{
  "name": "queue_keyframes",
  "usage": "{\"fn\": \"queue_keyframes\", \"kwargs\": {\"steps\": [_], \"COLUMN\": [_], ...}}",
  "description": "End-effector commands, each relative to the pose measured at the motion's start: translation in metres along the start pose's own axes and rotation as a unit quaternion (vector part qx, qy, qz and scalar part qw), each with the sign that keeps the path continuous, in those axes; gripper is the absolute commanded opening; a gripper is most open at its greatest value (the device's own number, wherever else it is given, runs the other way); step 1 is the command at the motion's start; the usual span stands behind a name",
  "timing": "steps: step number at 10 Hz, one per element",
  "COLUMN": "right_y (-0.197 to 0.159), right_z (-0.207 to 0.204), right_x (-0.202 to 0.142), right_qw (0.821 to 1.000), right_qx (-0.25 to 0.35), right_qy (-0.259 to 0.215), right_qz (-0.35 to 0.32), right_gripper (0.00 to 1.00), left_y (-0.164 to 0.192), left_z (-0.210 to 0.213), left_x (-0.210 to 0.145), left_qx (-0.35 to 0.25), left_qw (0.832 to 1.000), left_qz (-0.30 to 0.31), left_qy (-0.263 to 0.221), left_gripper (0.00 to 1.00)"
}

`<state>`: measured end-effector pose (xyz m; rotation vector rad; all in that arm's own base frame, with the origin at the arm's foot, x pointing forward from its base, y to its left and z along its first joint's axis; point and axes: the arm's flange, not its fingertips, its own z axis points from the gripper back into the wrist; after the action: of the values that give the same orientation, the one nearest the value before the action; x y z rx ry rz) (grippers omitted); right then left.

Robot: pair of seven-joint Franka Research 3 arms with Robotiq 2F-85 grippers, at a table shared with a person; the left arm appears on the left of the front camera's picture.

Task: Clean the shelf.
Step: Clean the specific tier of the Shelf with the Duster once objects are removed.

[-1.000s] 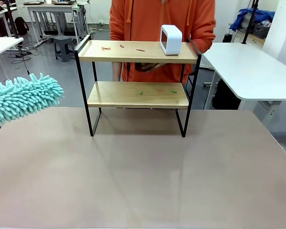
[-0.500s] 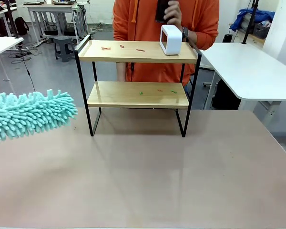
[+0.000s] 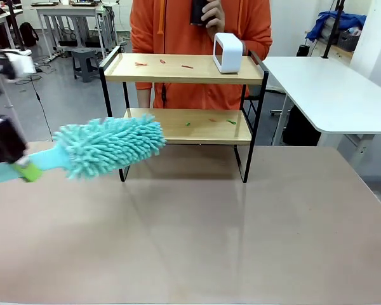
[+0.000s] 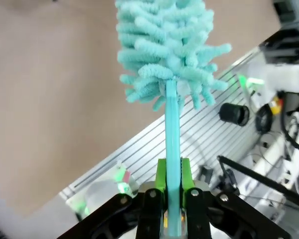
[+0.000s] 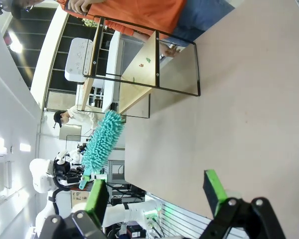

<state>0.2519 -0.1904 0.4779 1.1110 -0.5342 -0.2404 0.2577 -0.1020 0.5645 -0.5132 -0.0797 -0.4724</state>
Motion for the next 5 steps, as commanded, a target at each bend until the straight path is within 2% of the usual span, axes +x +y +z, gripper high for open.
{"fn": "queue_keyframes", "kwargs": {"steps": [1,3,4,5], "right_y": [0.001,0.001,0.001,0.001], "right_z": [-0.001,-0.001,-0.001,-0.001], "right_x": [0.003,0.003,0.003,0.003], "right_qw": [1.000,1.000,1.000,1.000], "right_qx": [0.010,0.010,0.010,0.010], "right_qy": [-0.007,-0.007,-0.007,-0.007], "right_qz": [0.013,0.013,0.013,0.013], "right_gripper": [1.00,1.00,1.00,1.00], "left_y": [0.013,0.013,0.004,0.000], "left_z": [0.015,0.015,0.002,0.007], "left_x": [-0.016,-0.016,-0.001,-0.010], "left_qx": [-0.009,-0.009,-0.003,-0.011], "left_qw": [1.000,1.000,1.000,0.998], "left_qz": [-0.002,-0.002,-0.003,0.014], "left_qy": [0.006,0.006,0.005,-0.059], "left_gripper": [0.12,0.12,0.12,0.12]}}
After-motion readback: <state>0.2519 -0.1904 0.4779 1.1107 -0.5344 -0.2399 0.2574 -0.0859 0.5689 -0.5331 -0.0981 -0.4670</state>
